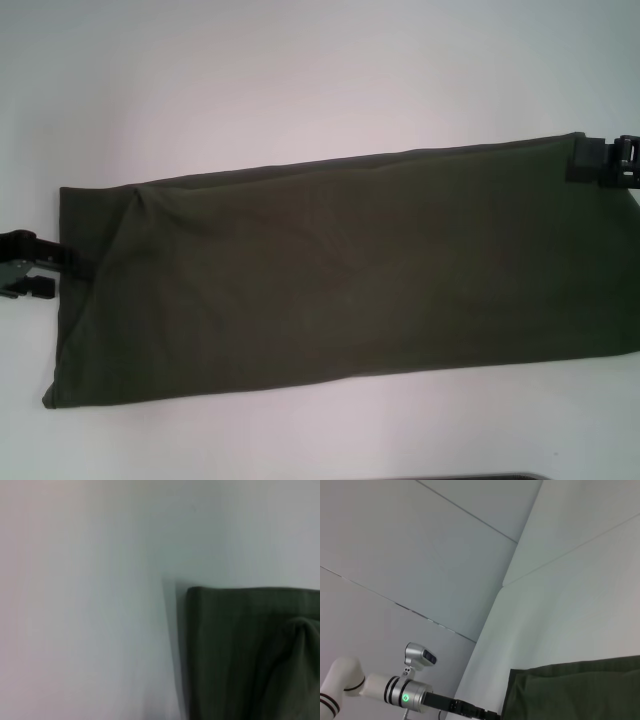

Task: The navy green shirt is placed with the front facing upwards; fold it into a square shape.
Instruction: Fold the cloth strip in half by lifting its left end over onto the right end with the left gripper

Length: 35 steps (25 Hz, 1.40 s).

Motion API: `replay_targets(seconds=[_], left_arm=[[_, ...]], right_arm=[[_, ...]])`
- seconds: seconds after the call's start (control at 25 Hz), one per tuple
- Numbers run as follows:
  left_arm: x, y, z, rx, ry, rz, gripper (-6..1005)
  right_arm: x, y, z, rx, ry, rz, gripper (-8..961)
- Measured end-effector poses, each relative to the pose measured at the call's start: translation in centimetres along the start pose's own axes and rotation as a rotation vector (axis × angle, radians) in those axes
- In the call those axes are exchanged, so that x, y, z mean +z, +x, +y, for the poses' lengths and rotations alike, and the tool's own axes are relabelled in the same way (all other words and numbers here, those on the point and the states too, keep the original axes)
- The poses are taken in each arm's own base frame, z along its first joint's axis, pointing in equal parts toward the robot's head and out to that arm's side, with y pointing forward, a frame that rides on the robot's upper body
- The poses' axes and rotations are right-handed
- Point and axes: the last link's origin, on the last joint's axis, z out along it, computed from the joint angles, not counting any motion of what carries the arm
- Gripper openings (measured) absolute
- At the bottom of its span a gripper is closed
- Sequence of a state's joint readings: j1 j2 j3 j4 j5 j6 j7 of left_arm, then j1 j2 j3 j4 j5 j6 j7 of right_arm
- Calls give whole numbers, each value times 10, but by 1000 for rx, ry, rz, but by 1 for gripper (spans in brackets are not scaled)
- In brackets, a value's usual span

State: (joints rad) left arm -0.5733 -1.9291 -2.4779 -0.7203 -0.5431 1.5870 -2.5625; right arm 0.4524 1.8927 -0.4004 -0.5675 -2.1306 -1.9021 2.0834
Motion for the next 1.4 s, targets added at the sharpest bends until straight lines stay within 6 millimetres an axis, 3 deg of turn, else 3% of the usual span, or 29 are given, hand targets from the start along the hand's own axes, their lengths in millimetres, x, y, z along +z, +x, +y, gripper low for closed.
replay_targets(seconds=[1.4], left_arm=[[15, -5, 14, 11, -42, -48, 699]], right_arm=[[-1, 1, 0, 15, 2, -1, 915]])
